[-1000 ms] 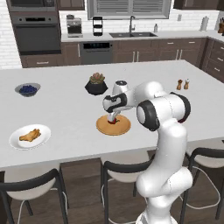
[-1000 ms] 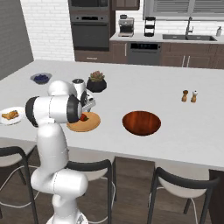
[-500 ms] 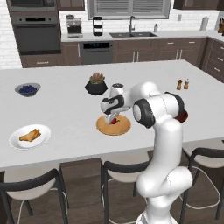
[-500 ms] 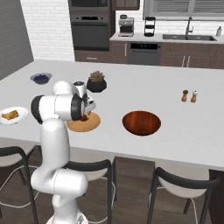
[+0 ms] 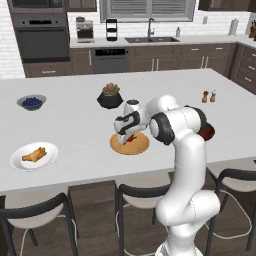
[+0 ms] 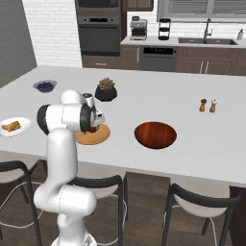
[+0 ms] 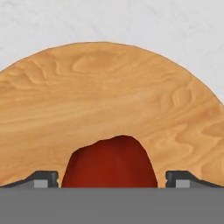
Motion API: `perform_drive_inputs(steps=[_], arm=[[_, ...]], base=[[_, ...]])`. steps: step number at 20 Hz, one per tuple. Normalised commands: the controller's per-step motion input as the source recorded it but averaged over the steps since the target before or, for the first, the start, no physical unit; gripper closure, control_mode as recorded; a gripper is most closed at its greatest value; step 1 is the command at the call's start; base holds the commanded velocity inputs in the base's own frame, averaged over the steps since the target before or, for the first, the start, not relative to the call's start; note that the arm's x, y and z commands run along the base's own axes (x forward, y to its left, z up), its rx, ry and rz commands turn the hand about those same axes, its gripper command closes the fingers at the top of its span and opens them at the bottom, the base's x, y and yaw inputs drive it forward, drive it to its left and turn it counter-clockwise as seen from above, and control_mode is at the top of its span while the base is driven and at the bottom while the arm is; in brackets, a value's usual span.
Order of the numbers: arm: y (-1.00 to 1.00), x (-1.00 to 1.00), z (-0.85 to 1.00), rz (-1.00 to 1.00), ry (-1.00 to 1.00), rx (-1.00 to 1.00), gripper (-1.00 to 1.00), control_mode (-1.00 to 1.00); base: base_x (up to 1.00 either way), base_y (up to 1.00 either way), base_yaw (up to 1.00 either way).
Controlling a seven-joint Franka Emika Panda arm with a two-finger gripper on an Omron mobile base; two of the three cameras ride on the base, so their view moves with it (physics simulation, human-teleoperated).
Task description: Pick the chicken drumstick and bell pepper from their plates and place them in the bowl. Then put the bowl in the fridge.
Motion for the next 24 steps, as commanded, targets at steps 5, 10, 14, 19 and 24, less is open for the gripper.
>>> perform_drive_inputs(steps=[5,10,14,19,24], arm=[[-0.11,0.0,-0.04,0.0,0.0,0.0,1.0,-1.0],[-0.37,-0.09,0.13,0.0,0.0,0.0,1.0,-1.0],[-0.77,-0.52,0.65,0.0,0.0,0.07,1.0,-1.0],[-0.9,-0.75,0.77,0.0,0.0,0.03,1.0,-1.0],[-1.0,-0.57,0.63,-0.05,0.0,0.0,1.0,-1.0]], base=[[0.0,0.0,0.0],[0.0,0.0,0.0],[0.0,0.0,0.0],[0.0,0.0,0.0],[0.0,0.0,0.0]])
